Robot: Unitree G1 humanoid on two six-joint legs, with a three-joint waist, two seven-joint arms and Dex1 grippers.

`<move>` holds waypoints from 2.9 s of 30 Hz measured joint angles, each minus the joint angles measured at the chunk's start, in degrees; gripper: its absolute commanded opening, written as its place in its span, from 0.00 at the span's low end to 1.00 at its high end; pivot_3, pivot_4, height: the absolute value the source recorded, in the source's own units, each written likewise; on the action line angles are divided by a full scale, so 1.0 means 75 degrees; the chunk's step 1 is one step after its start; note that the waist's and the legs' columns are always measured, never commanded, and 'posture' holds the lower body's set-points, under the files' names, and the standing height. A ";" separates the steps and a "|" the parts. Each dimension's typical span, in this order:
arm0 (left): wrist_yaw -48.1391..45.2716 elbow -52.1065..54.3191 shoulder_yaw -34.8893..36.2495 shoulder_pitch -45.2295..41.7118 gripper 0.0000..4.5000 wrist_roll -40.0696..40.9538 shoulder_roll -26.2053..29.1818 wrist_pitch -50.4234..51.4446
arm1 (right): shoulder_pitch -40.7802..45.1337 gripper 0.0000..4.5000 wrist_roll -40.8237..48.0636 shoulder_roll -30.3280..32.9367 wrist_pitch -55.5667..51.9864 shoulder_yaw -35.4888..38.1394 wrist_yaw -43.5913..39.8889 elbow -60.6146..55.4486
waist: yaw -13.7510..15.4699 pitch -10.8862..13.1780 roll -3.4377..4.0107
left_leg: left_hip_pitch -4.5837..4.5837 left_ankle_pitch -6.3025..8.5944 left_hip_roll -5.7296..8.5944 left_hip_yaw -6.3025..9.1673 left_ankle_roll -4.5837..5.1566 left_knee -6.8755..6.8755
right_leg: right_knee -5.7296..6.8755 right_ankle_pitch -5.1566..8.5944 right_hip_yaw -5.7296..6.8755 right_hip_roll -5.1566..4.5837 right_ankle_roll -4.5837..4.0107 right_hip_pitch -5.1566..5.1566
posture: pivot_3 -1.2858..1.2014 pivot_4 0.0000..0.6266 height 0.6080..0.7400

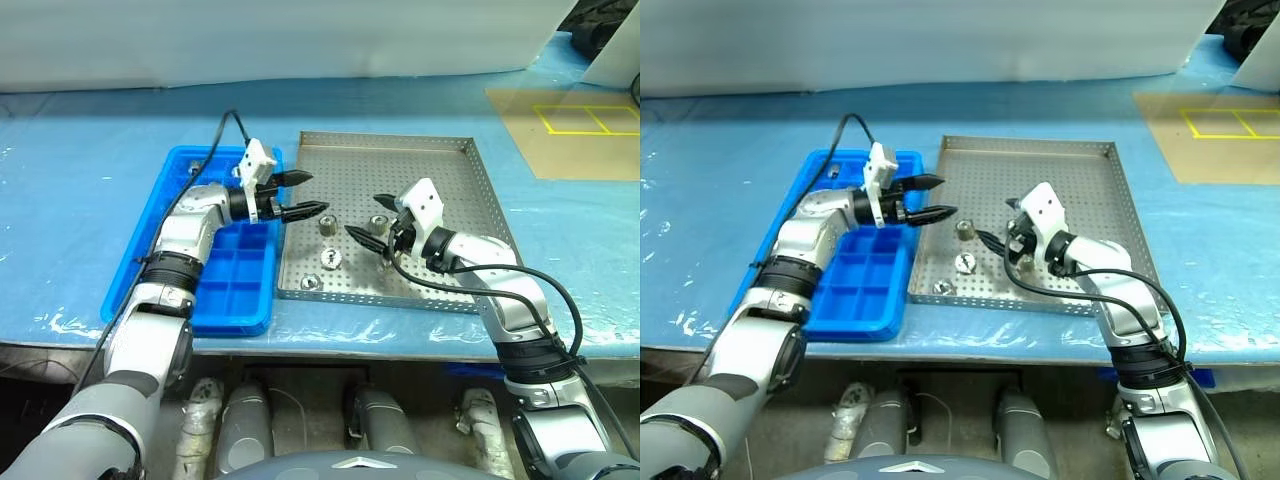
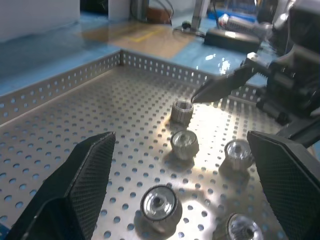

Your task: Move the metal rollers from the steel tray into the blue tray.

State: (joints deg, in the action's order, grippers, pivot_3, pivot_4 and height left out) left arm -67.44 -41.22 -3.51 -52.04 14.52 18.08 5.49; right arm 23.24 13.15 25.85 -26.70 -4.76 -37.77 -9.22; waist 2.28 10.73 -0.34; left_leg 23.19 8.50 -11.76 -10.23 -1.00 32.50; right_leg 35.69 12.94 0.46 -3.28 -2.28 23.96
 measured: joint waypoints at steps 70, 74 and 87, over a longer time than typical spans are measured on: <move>-0.1274 -0.3815 0.0286 -0.1889 0.39 -0.2240 0.0097 -0.2033 | -0.0330 1.00 -0.0094 -0.0203 -0.0218 0.0139 0.0797 -0.0532 | -0.0306 0.0000 -0.0001 | -0.0031 0.0024 -0.0007 0.0010 0.0039 -0.0049 | -0.0117 -0.0002 0.0018 -0.0016 0.0000 -0.0077 | 0.43 0.24 1.00; -0.2087 -0.2794 0.0239 -0.1483 0.39 -0.2093 0.0810 -0.2240 | 0.0163 1.00 -0.0063 -0.0198 -0.0134 -0.0108 0.0262 -0.0324 | -0.0211 0.0001 0.0001 | -0.0031 0.0024 -0.0012 0.0012 0.0038 -0.0050 | -0.0114 -0.0002 0.0018 -0.0014 0.0000 -0.0074 | 0.45 0.24 1.00; -0.1595 0.1593 0.1223 0.1339 0.39 -0.0861 0.3295 -0.0380 | 0.2779 1.00 0.0199 -0.1722 0.0766 -0.1322 -0.1921 0.1724 | 0.0232 0.0005 0.0007 | 0.0022 -0.0020 -0.0029 0.0012 -0.0040 -0.0062 | 0.0009 0.0028 0.0053 -0.0014 -0.0046 0.0032 | 0.56 0.24 1.00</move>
State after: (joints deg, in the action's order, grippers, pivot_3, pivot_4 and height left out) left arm -79.41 -29.27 5.67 -42.00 8.06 42.80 2.64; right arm 44.08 14.64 12.93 -20.96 -14.67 -52.18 3.71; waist 4.01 10.77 -0.29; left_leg 23.35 8.35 -11.98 -10.14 -1.30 32.04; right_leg 35.76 13.15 0.86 -3.38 -2.62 24.20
